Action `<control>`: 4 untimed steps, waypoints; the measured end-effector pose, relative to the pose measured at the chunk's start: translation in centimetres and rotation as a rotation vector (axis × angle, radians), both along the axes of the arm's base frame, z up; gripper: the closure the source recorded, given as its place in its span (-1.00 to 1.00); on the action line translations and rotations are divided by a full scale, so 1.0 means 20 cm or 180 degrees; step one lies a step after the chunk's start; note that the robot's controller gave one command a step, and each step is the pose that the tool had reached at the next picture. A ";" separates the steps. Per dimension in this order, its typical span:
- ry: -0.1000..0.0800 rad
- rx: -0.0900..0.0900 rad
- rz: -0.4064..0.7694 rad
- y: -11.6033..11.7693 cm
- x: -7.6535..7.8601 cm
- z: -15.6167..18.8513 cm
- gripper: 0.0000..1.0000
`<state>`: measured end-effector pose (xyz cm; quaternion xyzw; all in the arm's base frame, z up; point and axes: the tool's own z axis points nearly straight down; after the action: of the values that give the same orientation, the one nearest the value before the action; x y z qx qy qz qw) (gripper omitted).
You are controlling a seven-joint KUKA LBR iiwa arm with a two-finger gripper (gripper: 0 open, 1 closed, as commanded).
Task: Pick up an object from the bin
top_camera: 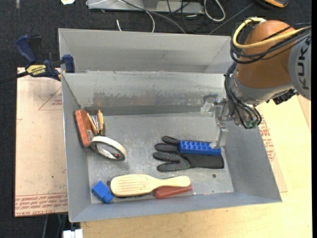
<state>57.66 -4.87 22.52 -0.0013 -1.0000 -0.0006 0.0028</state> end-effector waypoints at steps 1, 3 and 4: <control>-0.0024 -0.0003 0.0005 0.00 0.01 0.02 -1.00; -0.0033 -0.0002 0.0329 0.09 -0.12 -0.51 -1.00; -0.0027 0.0002 0.0064 0.06 -0.10 -0.43 -1.00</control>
Offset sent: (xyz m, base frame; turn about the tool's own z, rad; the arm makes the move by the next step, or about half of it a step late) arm -0.0265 0.0216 -0.1552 -0.0537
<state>55.64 -3.72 14.02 0.0088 -1.0000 -0.0009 -0.0014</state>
